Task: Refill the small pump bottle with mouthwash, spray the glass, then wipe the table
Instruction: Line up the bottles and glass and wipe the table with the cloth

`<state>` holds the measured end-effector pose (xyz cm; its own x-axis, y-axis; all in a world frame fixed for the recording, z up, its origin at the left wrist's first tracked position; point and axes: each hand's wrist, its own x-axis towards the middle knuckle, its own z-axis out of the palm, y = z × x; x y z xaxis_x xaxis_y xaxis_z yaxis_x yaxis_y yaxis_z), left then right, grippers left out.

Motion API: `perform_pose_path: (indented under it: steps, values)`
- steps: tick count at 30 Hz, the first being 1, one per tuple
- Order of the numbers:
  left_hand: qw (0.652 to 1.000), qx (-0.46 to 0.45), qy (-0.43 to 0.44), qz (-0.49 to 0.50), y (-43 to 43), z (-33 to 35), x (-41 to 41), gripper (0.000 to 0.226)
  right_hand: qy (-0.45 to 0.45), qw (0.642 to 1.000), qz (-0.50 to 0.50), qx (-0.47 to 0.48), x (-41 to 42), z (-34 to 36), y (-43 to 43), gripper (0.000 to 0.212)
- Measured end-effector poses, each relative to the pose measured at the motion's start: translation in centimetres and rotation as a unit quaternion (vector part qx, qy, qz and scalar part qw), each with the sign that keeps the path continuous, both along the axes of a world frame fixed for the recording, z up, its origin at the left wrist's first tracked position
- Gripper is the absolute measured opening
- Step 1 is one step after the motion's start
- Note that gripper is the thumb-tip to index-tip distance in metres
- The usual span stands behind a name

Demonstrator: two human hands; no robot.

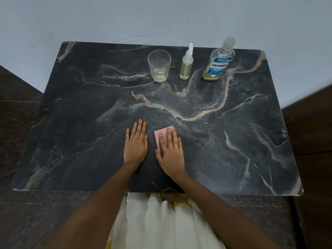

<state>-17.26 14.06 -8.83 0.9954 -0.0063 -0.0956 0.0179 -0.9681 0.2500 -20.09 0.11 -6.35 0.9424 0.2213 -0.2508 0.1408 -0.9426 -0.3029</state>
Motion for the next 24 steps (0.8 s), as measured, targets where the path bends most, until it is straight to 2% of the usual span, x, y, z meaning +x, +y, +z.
perform_pose_path:
  steps: [2, 7, 13, 19, 24]
  values:
    - [1.0, 0.014, 0.005, -0.009, 0.2, -0.2, 0.0, 0.051, -0.007, 0.999, 0.033, -0.028, -0.2, -0.1, 1.7, 0.058]
    - [1.0, 0.003, 0.003, -0.008, 0.2, -0.2, 0.1, 0.05, -0.037, 0.995, 0.018, -0.089, -0.2, 0.2, 1.4, 0.052]
    - [1.0, -0.019, -0.005, -0.001, 0.2, -0.1, 0.0, 0.049, -0.025, 0.993, -0.096, -0.067, 2.5, -0.9, -5.0, 0.055]
    - [1.0, -0.028, -0.005, 0.004, 0.1, -0.1, 0.0, 0.049, -0.03, 0.962, -0.264, -0.065, 3.4, -0.3, -13.2, 0.055]
    - [1.0, -0.027, -0.006, 0.004, 0.0, 0.0, 0.1, 0.049, -0.037, 0.946, -0.317, -0.049, 3.6, 0.1, -13.1, 0.051]
